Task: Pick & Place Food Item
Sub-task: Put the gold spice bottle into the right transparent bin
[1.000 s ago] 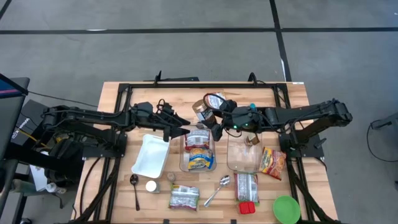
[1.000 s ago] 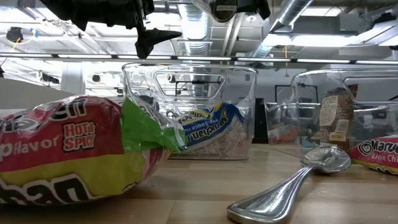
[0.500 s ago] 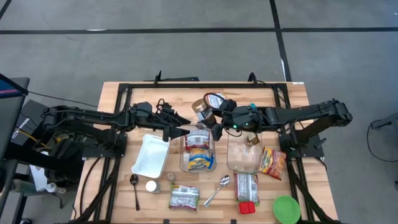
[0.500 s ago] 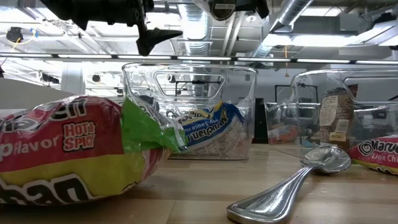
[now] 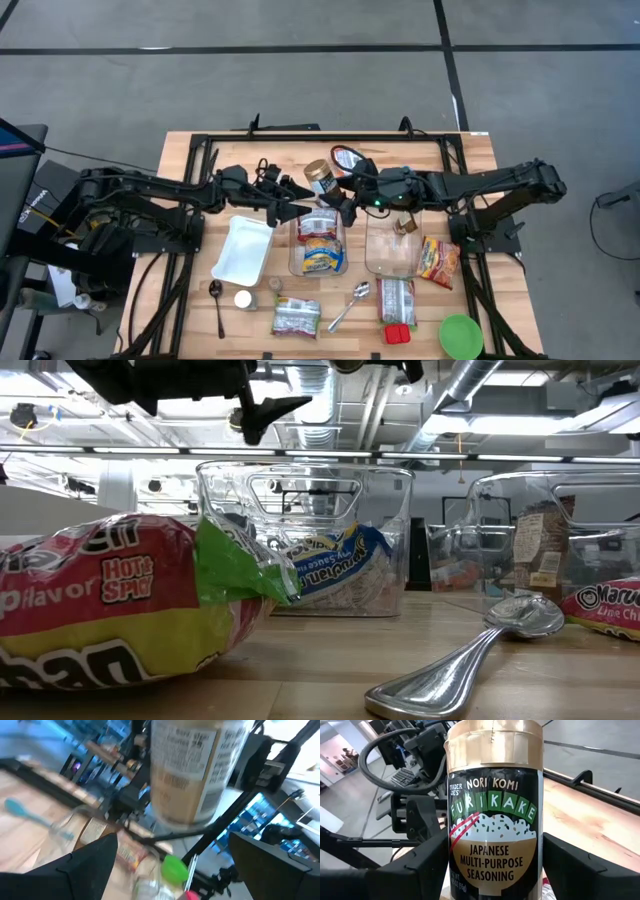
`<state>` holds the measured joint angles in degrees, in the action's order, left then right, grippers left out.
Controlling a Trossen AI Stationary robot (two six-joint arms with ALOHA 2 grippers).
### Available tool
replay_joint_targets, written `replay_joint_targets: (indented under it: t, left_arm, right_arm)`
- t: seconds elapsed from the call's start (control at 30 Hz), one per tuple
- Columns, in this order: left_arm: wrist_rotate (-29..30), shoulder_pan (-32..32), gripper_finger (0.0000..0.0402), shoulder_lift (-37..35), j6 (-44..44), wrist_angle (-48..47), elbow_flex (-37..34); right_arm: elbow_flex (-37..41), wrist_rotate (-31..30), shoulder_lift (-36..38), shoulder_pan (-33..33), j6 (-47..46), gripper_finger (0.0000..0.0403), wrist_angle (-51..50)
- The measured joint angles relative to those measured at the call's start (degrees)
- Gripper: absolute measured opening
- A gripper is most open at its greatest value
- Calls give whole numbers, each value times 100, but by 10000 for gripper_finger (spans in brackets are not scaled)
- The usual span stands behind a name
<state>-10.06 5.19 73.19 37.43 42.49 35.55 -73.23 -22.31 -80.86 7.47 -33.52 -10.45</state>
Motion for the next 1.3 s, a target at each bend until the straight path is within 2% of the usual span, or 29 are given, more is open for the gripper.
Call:
replay_joint_targets:
  t: [0.6, 0.9, 1.3]
  left_arm:
    - [105, -73, 374, 729, -448, 1491, 9]
    - [99, -76, 374, 1031, -409, 1501, 404]
    - [103, -131, 374, 1092, -413, 1505, 426]
  right_arm:
    - [0, 2, 0, 1, -509, 270, 2]
    - [0, 2, -2, 1, -509, 270, -27]
    - [0, 2, -2, -47, -511, 270, -59]
